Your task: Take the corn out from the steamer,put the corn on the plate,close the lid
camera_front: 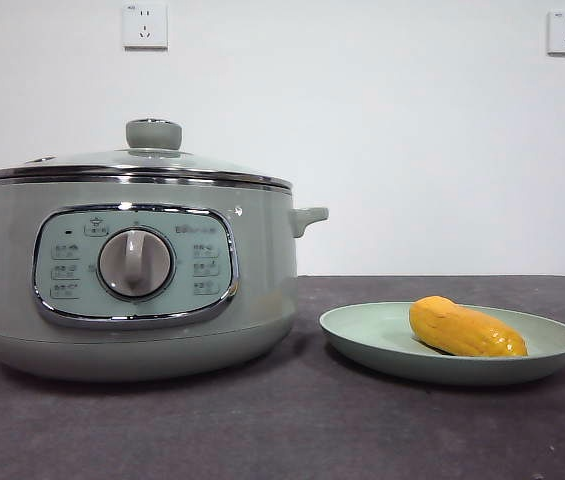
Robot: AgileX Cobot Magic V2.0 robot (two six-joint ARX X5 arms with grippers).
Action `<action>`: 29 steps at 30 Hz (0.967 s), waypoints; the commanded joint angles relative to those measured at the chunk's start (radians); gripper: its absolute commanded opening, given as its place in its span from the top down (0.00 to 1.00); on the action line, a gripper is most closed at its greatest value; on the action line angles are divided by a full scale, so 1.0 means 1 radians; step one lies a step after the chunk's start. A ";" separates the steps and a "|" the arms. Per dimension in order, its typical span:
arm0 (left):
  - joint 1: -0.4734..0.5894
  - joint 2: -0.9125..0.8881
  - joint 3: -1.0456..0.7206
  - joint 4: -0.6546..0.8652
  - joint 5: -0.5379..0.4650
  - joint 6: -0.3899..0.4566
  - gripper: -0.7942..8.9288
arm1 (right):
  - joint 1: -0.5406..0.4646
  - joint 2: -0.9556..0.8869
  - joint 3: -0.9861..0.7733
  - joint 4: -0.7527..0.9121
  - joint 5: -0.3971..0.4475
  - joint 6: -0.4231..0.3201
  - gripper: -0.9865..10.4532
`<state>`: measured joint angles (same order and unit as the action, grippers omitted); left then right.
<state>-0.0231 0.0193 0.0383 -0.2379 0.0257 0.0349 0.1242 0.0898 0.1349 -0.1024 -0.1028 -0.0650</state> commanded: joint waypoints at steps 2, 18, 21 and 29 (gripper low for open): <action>0.003 -0.003 -0.016 0.003 0.001 0.002 0.92 | 0.001 -0.040 -0.066 0.013 -0.002 0.024 0.91; 0.003 -0.003 -0.016 0.004 0.002 0.002 0.92 | 0.002 -0.063 -0.128 -0.074 0.004 0.109 0.91; 0.003 -0.003 -0.016 0.004 0.002 0.002 0.92 | 0.002 -0.063 -0.128 -0.074 0.004 0.109 0.91; 0.003 -0.003 -0.016 0.004 0.001 0.002 0.92 | 0.002 -0.063 -0.128 -0.074 0.004 0.109 0.91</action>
<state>-0.0231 0.0193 0.0383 -0.2379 0.0257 0.0349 0.1242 0.0250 0.0166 -0.1654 -0.1013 0.0341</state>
